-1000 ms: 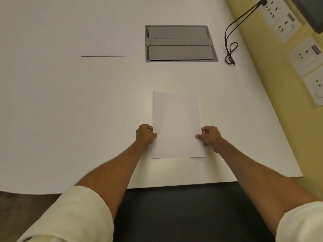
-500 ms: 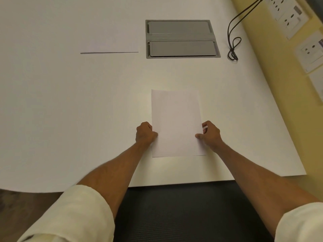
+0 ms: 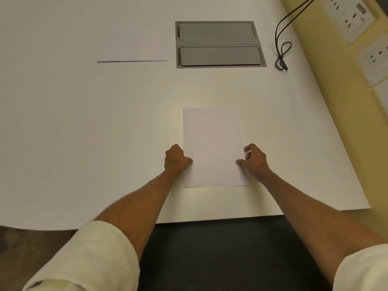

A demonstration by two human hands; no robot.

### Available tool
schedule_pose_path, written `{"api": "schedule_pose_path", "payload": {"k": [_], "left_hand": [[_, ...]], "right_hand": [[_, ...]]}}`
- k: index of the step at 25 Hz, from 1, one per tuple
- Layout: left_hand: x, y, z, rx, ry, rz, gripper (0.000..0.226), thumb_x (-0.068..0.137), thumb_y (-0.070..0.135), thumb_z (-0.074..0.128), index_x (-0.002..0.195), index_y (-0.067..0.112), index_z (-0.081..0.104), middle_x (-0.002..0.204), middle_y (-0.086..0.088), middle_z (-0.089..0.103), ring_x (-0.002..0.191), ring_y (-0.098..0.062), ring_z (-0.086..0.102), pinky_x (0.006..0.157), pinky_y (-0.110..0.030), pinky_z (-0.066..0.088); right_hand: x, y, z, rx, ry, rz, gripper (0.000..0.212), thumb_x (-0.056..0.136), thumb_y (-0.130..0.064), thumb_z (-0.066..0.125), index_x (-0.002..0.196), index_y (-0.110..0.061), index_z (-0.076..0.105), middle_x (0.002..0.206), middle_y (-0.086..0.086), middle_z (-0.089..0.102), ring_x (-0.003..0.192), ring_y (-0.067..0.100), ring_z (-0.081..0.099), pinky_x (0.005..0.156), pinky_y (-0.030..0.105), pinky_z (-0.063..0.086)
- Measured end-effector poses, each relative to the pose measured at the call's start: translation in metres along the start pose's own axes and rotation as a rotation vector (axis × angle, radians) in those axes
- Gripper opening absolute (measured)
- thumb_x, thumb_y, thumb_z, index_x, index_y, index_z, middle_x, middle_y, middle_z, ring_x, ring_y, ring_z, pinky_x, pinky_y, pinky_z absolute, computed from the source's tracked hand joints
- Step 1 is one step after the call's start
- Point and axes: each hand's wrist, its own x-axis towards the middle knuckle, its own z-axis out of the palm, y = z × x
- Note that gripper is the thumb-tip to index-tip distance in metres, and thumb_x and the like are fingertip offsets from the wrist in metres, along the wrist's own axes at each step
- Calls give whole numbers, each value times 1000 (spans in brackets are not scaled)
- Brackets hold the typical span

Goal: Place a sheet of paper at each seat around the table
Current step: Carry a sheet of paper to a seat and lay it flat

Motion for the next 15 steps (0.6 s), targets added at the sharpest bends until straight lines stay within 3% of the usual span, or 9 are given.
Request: {"api": "schedule_pose_path", "payload": {"k": [9,15], "left_hand": [[-3,3,-1,53,-26,-3,34,71,14,72,95,4,51,94,-7,51,77,-26,51,67,-34,47],[-5,2,-8,135,-7,12,46,78,30,68,111,3,50,114,-12,56,100,-31,58,80,-39,49]], "right_hand": [[1,-1,2,-36,30,-5,45,74,-6,76,112,0,54,91,11,54,84,24,50,76,36,45],[-1,1,1,-119,56,-1,47,77,-14,76,114,0,52,108,19,54,99,32,54,85,43,47]]}}
